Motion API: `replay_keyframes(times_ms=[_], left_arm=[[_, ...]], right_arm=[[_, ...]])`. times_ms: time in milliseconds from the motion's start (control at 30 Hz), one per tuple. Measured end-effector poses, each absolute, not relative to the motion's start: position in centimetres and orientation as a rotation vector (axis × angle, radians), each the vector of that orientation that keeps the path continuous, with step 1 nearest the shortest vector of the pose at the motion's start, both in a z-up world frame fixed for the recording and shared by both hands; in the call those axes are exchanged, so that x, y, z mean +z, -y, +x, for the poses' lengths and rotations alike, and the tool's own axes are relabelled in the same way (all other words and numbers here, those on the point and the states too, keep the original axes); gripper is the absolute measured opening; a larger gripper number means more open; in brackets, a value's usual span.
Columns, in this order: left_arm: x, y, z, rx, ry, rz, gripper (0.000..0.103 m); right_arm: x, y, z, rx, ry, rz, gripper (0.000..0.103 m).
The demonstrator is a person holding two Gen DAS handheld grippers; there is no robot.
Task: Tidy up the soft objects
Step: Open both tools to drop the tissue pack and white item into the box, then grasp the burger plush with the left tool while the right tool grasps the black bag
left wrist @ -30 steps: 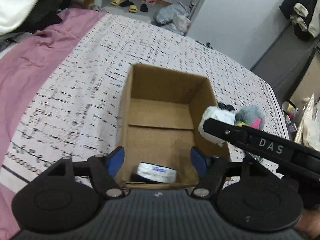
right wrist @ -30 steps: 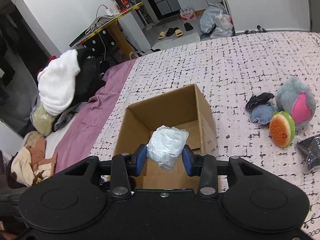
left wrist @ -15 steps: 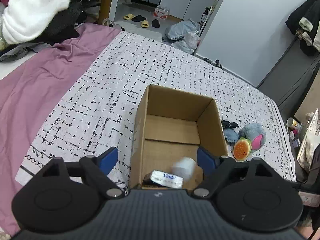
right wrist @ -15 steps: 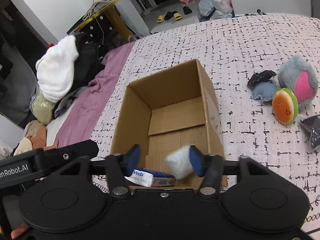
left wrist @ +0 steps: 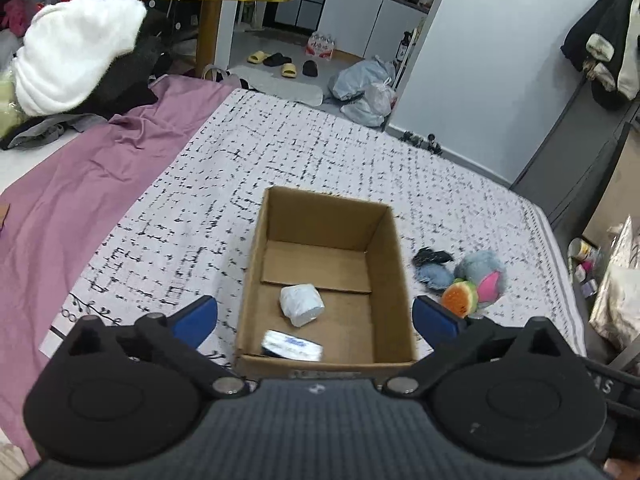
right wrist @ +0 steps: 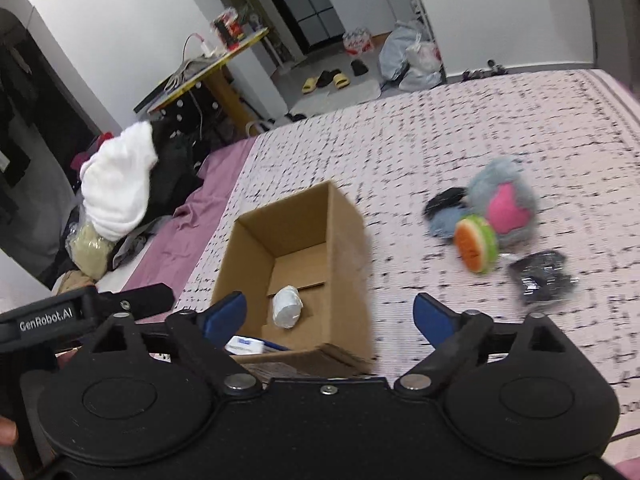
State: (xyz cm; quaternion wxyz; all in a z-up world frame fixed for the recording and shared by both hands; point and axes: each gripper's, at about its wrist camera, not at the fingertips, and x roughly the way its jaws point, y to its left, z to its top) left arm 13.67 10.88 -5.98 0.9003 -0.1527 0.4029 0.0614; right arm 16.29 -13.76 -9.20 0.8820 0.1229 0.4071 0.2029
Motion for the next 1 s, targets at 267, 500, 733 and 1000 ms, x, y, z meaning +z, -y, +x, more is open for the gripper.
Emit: replay_keyframes(times_ms=[267, 500, 733, 1000], left_arm=[[-4.9, -7.3, 13.0, 0.111, -0.817, -0.282, 0.103], [-4.3, -3.6, 13.0, 0.105, -0.833, -0.219, 0.103], [-4.2, -0.3, 13.0, 0.107, -0.833, -0.184, 0.103], [-5.2, 2.8, 13.5, 0.093, -0.841, -0.178, 0.103]], right_arm=[[-8.4, 19.5, 15.6, 0.385, -0.807, 0.304, 0.102], [-8.5, 23.2, 14.7, 0.364, -0.792, 0.324, 0.103], [-8.9, 26.0, 14.0, 0.374, -0.790, 0.312, 0.103], [-10.0, 28.4, 13.9, 0.386, -0.801, 0.310, 0.103]])
